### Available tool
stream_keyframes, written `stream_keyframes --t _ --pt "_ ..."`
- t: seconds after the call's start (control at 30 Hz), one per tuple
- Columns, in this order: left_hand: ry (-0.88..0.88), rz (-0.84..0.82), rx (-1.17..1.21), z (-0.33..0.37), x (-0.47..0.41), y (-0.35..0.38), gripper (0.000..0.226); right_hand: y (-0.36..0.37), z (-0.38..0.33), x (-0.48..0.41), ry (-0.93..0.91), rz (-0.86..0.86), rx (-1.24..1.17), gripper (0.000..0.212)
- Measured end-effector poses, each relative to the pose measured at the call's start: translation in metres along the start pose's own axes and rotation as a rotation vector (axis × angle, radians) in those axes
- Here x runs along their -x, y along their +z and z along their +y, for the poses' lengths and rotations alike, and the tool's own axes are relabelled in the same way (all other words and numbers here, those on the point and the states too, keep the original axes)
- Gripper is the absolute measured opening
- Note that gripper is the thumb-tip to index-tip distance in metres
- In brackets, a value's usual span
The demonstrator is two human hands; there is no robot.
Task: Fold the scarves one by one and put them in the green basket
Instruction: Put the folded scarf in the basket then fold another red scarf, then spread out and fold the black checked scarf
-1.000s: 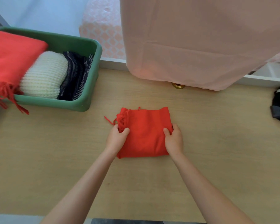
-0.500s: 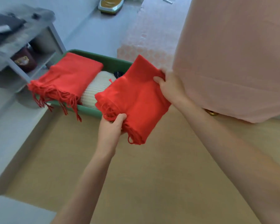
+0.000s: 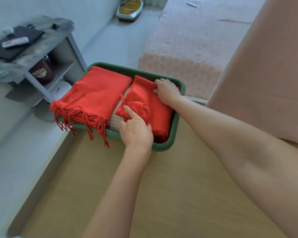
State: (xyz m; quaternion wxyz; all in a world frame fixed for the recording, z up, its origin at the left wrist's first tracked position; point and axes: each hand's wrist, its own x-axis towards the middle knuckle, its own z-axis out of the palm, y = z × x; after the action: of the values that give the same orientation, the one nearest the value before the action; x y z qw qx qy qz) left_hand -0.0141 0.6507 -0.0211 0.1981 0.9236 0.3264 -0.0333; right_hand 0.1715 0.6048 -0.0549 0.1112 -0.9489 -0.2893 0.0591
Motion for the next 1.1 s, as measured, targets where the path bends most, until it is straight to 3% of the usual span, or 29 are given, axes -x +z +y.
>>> stream_keyframes --t 0.1,0.17,0.23,0.27,0.3,0.37,0.47,0.6,0.73,0.87,1.1 --pt "-0.034 0.023 -0.138 -0.008 0.007 -0.007 0.094 0.002 0.008 0.006 -0.01 -0.018 0.088 0.041" --pt "0.075 0.253 -0.058 -0.01 0.016 -0.01 0.092 -0.006 0.008 0.011 -0.068 0.026 0.061 0.057" --pt "0.305 0.466 0.02 -0.006 0.016 -0.004 0.077 -0.013 0.006 0.019 -0.15 0.096 0.043 0.063" --pt "0.413 0.448 0.059 -0.002 0.013 0.001 0.064 -0.015 0.005 0.024 -0.18 0.13 0.066 0.061" --pt "0.462 0.33 0.087 0.0 0.009 0.006 0.05 -0.015 0.004 0.029 -0.198 0.138 0.096 0.057" --pt "0.398 0.046 0.036 0.0 0.001 0.017 0.035 -0.011 0.002 0.04 -0.204 0.039 0.164 0.05" --pt "0.266 -0.132 -0.088 -0.008 -0.013 0.029 0.028 -0.001 0.002 0.049 -0.188 -0.125 0.276 0.057" --pt "0.282 -0.167 -0.045 -0.003 -0.016 0.019 0.032 -0.005 -0.001 0.052 -0.142 -0.155 0.225 0.072" --pt "0.304 -0.039 0.05 0.001 -0.003 0.002 0.037 -0.029 0.0 0.069 -0.089 -0.168 0.049 0.077" --pt "0.379 0.022 0.204 0.018 0.016 -0.012 0.033 -0.055 0.01 0.101 -0.039 -0.104 -0.099 0.067" --pt "0.43 -0.106 0.324 0.073 0.068 -0.007 0.026 -0.082 0.058 0.189 0.052 -0.084 -0.365 0.038"
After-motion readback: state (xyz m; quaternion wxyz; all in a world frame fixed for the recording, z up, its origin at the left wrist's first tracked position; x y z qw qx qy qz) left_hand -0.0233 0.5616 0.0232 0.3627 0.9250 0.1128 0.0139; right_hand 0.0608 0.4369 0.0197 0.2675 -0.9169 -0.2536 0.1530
